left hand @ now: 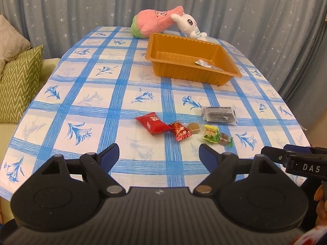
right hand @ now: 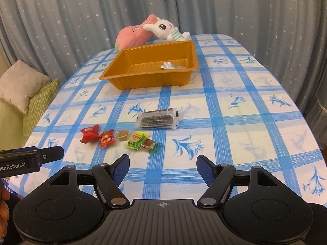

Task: Organize snacks
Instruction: 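Withdraw both open tools from the tray back toward the remaining snacks, then grasp the red candy with the left gripper while the right gripper grasps a small green-wrapped candy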

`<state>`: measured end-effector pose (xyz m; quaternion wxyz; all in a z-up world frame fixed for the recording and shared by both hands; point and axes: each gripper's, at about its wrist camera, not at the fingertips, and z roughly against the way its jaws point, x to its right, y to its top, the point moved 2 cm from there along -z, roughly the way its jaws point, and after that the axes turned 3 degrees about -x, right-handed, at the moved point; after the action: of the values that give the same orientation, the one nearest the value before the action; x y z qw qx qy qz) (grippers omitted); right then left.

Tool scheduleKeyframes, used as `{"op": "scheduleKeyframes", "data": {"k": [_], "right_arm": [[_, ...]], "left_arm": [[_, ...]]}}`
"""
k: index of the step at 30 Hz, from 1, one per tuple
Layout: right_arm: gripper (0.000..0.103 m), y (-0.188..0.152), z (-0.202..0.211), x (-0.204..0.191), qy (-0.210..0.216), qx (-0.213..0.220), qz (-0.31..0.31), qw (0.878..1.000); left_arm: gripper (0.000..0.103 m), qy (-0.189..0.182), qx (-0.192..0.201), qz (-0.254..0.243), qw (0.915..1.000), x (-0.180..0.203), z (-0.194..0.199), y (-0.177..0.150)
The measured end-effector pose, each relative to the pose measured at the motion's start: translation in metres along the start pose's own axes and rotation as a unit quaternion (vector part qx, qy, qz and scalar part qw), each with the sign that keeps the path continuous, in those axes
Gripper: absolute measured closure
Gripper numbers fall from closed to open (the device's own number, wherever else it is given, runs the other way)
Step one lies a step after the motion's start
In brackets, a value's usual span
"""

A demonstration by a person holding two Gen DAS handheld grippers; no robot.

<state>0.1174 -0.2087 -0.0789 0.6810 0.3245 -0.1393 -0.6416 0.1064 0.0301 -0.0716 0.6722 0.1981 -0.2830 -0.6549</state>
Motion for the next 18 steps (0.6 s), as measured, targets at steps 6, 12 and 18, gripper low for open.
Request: {"op": "scheduleKeyframes", "data": {"k": [6,12,18], "right_arm": [[0.031,-0.002,-0.014,-0.002,0.004,-0.01,0.004,1.0],[0.031,-0.002,-0.031,-0.001,0.008,-0.018,0.013,1.0],[0.031,0.001,-0.052,-0.002,0.017,-0.021,0.032,0.999]], "left_arm": [[0.02,0.001,-0.008,0.001,1.0,-0.004,-0.012,0.0],[0.019,0.002,-0.014,0.004,0.9999,-0.008,-0.023,0.002],[0.019,0.006,-0.016,0.005,0.9998,-0.013,-0.037,0.009]]}}
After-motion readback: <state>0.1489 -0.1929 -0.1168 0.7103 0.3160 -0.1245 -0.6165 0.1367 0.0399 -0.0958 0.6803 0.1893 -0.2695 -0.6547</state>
